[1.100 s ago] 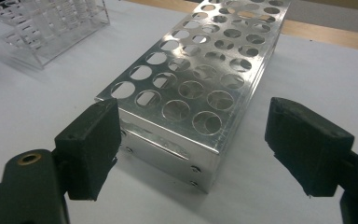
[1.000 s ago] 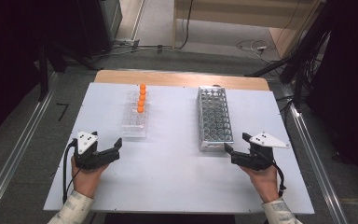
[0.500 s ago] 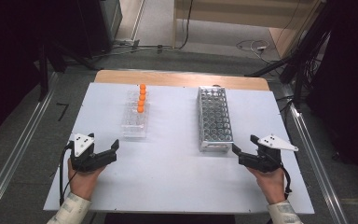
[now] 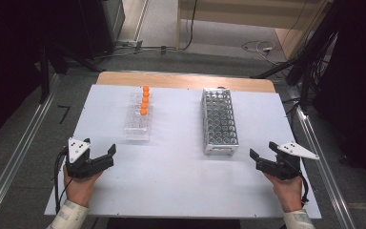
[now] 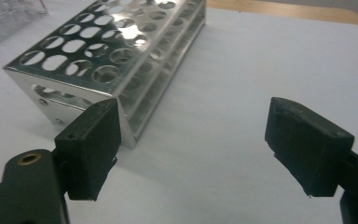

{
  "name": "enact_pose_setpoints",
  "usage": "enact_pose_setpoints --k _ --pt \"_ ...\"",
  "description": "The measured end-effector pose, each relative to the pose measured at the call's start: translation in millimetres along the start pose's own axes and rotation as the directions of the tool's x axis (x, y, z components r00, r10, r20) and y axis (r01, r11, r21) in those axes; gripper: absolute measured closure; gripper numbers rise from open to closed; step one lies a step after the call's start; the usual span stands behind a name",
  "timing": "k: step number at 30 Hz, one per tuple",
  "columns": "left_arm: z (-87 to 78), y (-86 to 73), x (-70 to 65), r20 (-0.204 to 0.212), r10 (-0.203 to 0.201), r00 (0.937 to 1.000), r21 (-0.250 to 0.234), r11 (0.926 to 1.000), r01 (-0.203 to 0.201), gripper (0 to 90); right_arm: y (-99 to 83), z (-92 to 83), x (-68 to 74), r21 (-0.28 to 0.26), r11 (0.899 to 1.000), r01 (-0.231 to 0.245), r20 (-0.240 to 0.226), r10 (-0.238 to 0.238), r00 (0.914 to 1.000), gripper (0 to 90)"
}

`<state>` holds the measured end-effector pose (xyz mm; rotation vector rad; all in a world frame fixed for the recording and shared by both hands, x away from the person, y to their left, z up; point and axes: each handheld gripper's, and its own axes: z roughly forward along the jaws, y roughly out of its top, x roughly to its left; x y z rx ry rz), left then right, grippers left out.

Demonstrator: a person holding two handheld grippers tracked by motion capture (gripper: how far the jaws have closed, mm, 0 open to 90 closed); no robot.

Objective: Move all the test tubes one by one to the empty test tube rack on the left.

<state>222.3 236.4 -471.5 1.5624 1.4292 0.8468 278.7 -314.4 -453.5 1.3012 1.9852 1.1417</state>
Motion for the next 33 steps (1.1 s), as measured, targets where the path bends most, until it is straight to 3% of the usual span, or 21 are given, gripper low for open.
enact_pose_setpoints --k 8,13,24,29,33 --pt "-3.3 -4.1 6.9 -0.023 -0.005 0.9997 0.008 1.0 0.005 11.3 -8.5 -8.1 -15.0 0.002 0.999 -0.043 0.043 0.043 0.9982 16.8" --pt "-4.5 -6.8 12.0 -0.035 -0.01 0.9993 0.013 0.9999 0.01 11.3 -12.3 -9.2 -20.3 0.006 0.999 -0.045 0.067 0.045 0.9968 16.9" --pt "-7.2 -12.7 25.2 -0.052 -0.05 0.9974 0.027 0.9983 0.052 11.3 -23.5 -15.1 -39.4 0.02 0.996 -0.091 0.141 0.087 0.9862 16.9" --pt "-2.4 -20.1 33.0 -0.051 -0.086 0.995 0.078 0.9929 0.09 11.3 -27.8 -16.0 -48.5 0.027 0.993 -0.115 0.162 0.11 0.9806 16.8" --pt "0.2 -24.8 36.8 -0.058 -0.092 0.9941 0.105 0.9897 0.098 11.3 -31.5 -14.5 -52.9 0.039 0.991 -0.125 0.177 0.116 0.9773 16.3"
